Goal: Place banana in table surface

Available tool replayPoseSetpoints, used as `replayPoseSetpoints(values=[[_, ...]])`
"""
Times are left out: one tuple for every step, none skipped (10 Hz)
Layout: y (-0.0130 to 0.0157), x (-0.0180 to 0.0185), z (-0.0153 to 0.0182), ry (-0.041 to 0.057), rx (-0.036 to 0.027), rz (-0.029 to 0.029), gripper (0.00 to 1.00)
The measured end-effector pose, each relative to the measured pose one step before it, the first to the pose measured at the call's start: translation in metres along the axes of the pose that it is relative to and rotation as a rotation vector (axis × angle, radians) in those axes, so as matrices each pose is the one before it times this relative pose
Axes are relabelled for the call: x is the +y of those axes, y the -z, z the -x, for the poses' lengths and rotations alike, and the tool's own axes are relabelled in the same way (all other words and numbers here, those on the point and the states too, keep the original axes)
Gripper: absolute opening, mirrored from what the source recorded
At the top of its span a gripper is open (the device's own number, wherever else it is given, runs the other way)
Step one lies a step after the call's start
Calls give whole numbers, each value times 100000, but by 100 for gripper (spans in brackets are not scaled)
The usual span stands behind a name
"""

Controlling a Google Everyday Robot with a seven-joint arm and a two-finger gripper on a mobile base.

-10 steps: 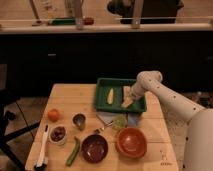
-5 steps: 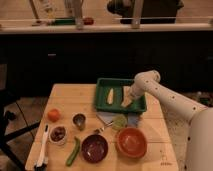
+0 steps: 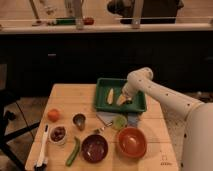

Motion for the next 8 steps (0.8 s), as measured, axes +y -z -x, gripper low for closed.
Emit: replayPoseSetpoints(values=[[-380, 343, 625, 942, -584, 2821, 80], [-288, 176, 379, -21, -1233, 3799, 80], [-191, 121, 296, -343, -1329, 4000, 80], [-172, 49, 162, -395, -550, 3186, 80], [-178, 31, 230, 57, -222, -153, 80], [-221, 118, 114, -265, 211, -401, 80], [-249, 206, 223, -171, 423, -749, 80], [-325, 343, 316, 187, 702, -988, 80]])
